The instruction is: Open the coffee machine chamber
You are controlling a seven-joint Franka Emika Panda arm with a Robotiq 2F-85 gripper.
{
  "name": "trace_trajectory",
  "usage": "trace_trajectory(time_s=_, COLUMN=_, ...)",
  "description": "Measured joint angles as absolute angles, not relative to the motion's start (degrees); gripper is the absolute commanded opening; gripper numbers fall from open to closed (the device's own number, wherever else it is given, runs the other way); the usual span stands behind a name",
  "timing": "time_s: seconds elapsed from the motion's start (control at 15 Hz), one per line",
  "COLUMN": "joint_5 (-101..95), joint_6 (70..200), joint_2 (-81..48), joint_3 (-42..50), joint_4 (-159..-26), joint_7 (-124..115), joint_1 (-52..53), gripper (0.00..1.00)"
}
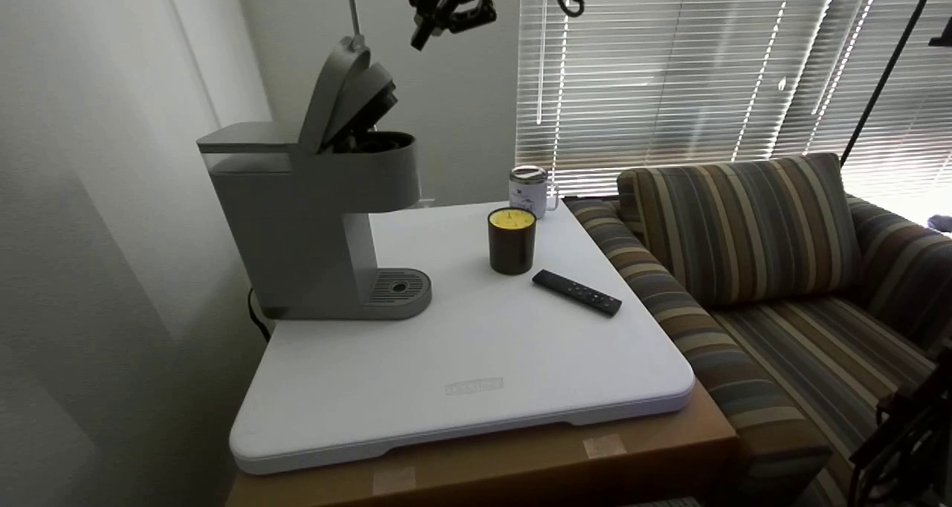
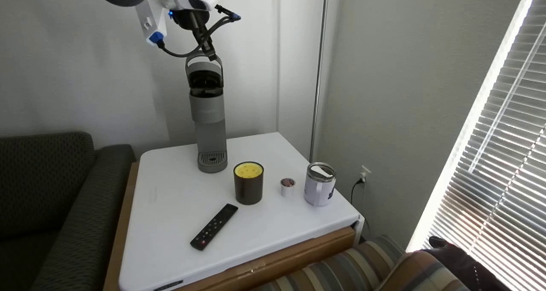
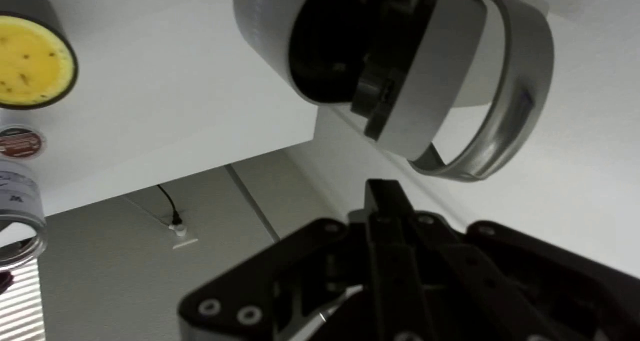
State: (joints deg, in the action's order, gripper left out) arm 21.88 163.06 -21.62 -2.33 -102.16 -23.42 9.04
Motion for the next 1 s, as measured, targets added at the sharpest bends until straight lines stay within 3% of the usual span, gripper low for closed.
trace_trajectory(time_s=0.4, joint_5=12.67, joint_6=149.38, joint_2=-11.19, joint_3=-0.78, joint_4=-109.50, joint_7=-21.41, joint_1=8.00, gripper=0.00)
trace_trajectory(time_s=0.47, joint_5=11.95, joint_6=147.22, joint_2=-9.76, joint_3=-0.78, joint_4=-110.13, joint_7=-20.41, joint_1=7.79, gripper=0.08)
trace_trajectory(time_s=0.53, joint_5=11.55, joint_6=145.27, joint_2=-8.59, joint_3=-0.79, joint_4=-110.60, joint_7=-19.30, joint_1=7.64, gripper=0.27)
trace_trajectory(time_s=1.0, joint_5=11.65, joint_6=139.39, joint_2=-5.16, joint_3=-1.00, joint_4=-112.12, joint_7=-12.71, joint_1=7.06, gripper=0.76)
